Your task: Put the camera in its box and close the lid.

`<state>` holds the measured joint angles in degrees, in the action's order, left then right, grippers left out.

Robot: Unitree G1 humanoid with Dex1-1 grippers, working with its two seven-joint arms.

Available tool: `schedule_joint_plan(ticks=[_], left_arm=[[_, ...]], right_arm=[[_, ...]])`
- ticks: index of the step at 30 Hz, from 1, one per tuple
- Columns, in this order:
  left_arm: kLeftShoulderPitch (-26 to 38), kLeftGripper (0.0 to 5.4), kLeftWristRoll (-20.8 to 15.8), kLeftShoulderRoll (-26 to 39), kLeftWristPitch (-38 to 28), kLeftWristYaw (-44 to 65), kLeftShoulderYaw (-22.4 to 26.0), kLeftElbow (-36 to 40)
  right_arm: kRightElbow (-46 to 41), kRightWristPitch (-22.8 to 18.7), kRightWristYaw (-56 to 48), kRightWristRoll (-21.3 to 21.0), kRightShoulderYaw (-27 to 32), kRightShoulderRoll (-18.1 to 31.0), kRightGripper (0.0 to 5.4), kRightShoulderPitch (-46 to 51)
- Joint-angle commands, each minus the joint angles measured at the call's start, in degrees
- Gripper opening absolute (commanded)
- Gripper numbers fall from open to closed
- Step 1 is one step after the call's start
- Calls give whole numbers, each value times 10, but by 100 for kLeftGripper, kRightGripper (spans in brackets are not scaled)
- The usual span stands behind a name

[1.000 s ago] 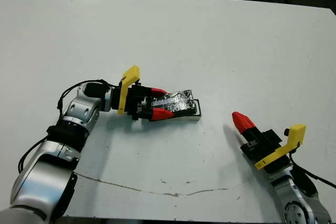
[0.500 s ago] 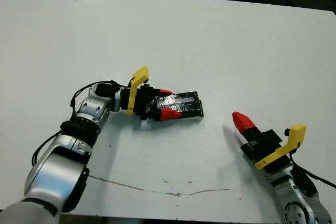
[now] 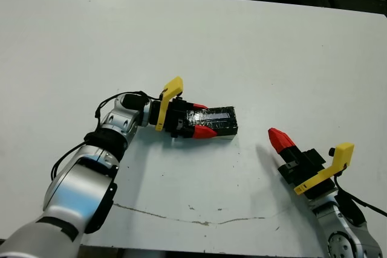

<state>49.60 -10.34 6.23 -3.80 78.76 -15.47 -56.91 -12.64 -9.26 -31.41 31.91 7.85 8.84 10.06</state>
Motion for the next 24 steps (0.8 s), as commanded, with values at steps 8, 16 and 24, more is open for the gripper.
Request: schedule_joint_plan(ticks=[8, 16, 24], left_arm=[[-13, 314, 59, -86, 6, 11, -68, -5], [-18, 377, 90, -76, -8, -31, -84, 25], [-28, 469, 117, -64, 2, -74, -86, 44]], right_arm=[[3, -1, 1, 4, 9, 6, 0, 6], [0, -6, 3, 5, 10, 9, 0, 6], [3, 0, 2, 2, 11, 7, 0, 7]])
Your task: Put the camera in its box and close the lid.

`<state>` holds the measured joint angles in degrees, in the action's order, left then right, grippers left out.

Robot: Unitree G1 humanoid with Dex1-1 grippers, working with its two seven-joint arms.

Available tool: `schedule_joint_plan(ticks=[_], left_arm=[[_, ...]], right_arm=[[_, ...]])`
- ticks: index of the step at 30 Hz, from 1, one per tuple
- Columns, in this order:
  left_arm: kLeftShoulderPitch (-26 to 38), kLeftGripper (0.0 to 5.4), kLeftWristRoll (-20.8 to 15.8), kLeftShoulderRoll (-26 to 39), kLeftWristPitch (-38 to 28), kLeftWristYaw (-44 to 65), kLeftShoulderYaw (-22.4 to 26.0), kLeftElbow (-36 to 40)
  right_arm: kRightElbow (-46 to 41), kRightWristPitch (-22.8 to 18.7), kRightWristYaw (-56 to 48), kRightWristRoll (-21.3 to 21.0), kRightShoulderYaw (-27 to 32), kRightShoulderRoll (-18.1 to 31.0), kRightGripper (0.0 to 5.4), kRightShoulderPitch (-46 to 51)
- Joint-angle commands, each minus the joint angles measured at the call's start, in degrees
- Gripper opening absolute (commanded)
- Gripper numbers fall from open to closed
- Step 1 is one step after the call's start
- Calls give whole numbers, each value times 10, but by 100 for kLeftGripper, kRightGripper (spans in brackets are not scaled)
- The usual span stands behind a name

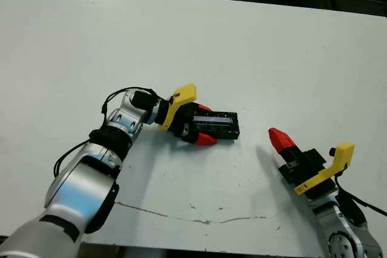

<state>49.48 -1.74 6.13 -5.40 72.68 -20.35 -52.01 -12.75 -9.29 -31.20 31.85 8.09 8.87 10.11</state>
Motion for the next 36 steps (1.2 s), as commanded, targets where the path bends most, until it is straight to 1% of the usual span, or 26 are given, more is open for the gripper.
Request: schedule_joint_plan(ticks=[1, 6, 12, 18, 22, 25, 28, 31, 32, 34, 36], left_arm=[[-28, 485, 30, -63, 23, -17, -36, -5], [-34, 538, 26, -63, 22, -27, -29, -11], [-45, 538, 21, -57, 7, -33, -22, -12], [-66, 538, 13, -39, 23, -31, -3, 1], [-85, 538, 9, -7, 39, -24, 8, 28], [-114, 538, 3, 33, 42, -25, 21, 72], [-145, 538, -10, 77, 56, -28, 40, 108], [-180, 538, -33, 128, 82, -22, 69, 134], [-192, 538, -35, 145, 73, -21, 75, 144], [-217, 538, -39, 174, 76, -26, 85, 171], [-235, 538, -51, 196, 99, -26, 95, 195]], right_arm=[[5, 0, -1, 3, 8, 6, 0, 6], [5, -9, 0, 11, 10, 7, 0, 6], [3, -8, 1, 9, 8, 8, 0, 7], [6, -8, -6, 12, 8, 10, 0, 5], [5, -1, -2, 8, 8, 7, 0, 6], [6, 3, -3, 6, 8, 7, 0, 6], [3, 4, -2, 4, 8, 7, 0, 7], [1, 2, -2, 5, 8, 7, 0, 7], [0, 1, -1, 5, 8, 7, 0, 7], [-1, -5, -1, 8, 9, 9, 0, 6], [0, -10, -2, 11, 9, 9, 0, 5]])
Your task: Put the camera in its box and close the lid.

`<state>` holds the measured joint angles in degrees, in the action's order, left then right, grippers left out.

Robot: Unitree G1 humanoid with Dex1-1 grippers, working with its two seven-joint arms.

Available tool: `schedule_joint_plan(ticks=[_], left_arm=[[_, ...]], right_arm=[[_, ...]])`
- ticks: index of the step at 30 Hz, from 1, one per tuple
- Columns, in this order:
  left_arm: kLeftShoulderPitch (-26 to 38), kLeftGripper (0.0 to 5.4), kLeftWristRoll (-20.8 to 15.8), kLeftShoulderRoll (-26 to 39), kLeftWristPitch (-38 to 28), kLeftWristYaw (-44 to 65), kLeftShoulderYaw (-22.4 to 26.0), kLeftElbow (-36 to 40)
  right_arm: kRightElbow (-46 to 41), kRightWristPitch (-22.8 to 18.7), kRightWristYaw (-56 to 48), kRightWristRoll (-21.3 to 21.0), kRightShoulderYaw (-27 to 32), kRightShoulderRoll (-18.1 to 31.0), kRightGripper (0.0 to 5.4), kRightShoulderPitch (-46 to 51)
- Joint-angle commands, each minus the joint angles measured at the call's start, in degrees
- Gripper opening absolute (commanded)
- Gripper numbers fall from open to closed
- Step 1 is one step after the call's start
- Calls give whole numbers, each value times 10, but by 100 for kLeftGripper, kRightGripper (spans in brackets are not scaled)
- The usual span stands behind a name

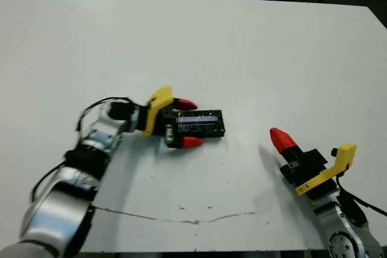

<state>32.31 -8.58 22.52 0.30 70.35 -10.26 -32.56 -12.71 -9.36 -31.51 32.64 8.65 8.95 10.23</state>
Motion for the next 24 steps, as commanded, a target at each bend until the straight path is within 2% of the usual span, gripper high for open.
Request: schedule_joint_plan(ticks=[1, 12, 15, 19, 21, 24], left_arm=[[-71, 538, 14, 42, 46, -6, -2, 9], [-109, 538, -3, 101, 56, -34, 27, 49], [-113, 538, -20, 107, 72, -37, 42, 61], [-127, 538, -81, 104, 133, -73, 102, 125], [-148, 530, -130, 80, 191, -142, 154, 204], [-178, 495, -213, 1, 240, -273, 218, 356]], right_arm=[[-1, -8, 1, 2, 3, 8, 0, 3], [-2, 0, 0, -2, 1, 9, 0, 3], [-1, -2, 0, -2, 1, 10, 0, 3], [4, 2, -4, -2, 2, 9, 0, 1], [3, -2, -3, -1, 2, 10, 0, 2], [-1, -6, 2, -2, 1, 10, 0, 3]])
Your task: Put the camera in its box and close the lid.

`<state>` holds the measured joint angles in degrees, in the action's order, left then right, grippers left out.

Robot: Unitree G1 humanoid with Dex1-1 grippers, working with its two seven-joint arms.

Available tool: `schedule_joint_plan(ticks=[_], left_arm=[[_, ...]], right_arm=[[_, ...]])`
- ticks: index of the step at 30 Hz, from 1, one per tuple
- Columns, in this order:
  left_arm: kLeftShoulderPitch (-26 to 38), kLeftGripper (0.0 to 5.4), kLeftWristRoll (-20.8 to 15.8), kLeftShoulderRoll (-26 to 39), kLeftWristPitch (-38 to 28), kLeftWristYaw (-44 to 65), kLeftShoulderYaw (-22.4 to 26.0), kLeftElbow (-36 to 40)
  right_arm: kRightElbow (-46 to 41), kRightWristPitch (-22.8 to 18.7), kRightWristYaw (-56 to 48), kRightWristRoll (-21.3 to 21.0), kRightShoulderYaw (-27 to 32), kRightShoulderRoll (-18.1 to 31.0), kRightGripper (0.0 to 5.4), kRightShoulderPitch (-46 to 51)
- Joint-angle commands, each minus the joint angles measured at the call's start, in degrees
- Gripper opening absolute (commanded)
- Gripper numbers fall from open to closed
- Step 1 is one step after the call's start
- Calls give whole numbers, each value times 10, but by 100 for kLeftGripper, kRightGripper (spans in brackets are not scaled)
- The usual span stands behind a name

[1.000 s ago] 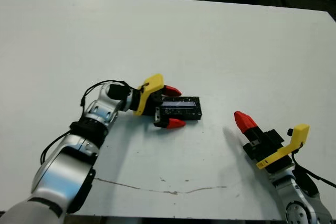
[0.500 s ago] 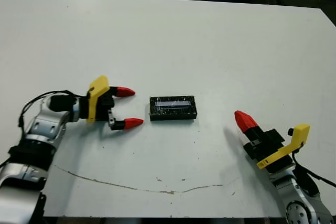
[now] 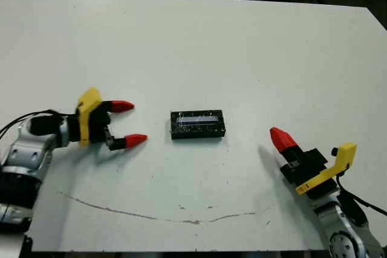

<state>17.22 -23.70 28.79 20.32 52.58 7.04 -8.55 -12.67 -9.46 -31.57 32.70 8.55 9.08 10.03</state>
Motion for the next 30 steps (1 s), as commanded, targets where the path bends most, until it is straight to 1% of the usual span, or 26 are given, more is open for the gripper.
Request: schedule_joint_plan(ticks=[1, 3, 5, 7, 8, 12, 15, 17, 19, 21, 25, 28, 30], left_arm=[[-29, 481, -80, -83, 39, -123, 51, 155], [-26, 449, -112, -117, 47, -169, 50, 224], [-16, 419, -136, -145, 65, -212, 31, 285], [0, 392, -133, -166, 77, -245, -4, 316], [9, 372, -131, -173, 84, -256, -20, 320], [39, 315, -107, -209, 102, -297, -83, 301], [52, 272, -85, -231, 148, -350, -122, 300], [56, 237, -74, -242, 175, -376, -140, 296], [61, 209, -63, -252, 195, -394, -154, 285], [62, 172, -54, -265, 199, -404, -163, 268], [76, 116, -46, -286, 242, -426, -175, 226], [83, 67, -22, -291, 261, -436, -195, 201], [78, 42, -14, -302, 265, -441, -199, 184]], right_arm=[[-1, -4, 2, -3, 2, 8, 0, 5], [4, 0, 0, -3, 1, 7, 0, 3], [10, 2, -4, 1, 2, 6, 0, 2], [11, 6, -4, -1, 2, 4, 0, 2], [11, 7, -3, -2, 2, 4, 0, 2], [8, 11, 0, -4, 3, 2, 0, 4], [11, 20, -1, -8, 4, 1, 0, 6], [12, 21, -1, -7, 4, 1, 0, 6], [10, 19, 5, -9, 3, 0, 0, 7], [6, 15, 9, -9, 3, -1, 0, 8], [7, 13, 7, -5, 2, -1, 0, 7], [6, 8, 9, -3, 2, -1, 0, 8], [5, 7, 10, -2, 2, -2, 0, 9]])
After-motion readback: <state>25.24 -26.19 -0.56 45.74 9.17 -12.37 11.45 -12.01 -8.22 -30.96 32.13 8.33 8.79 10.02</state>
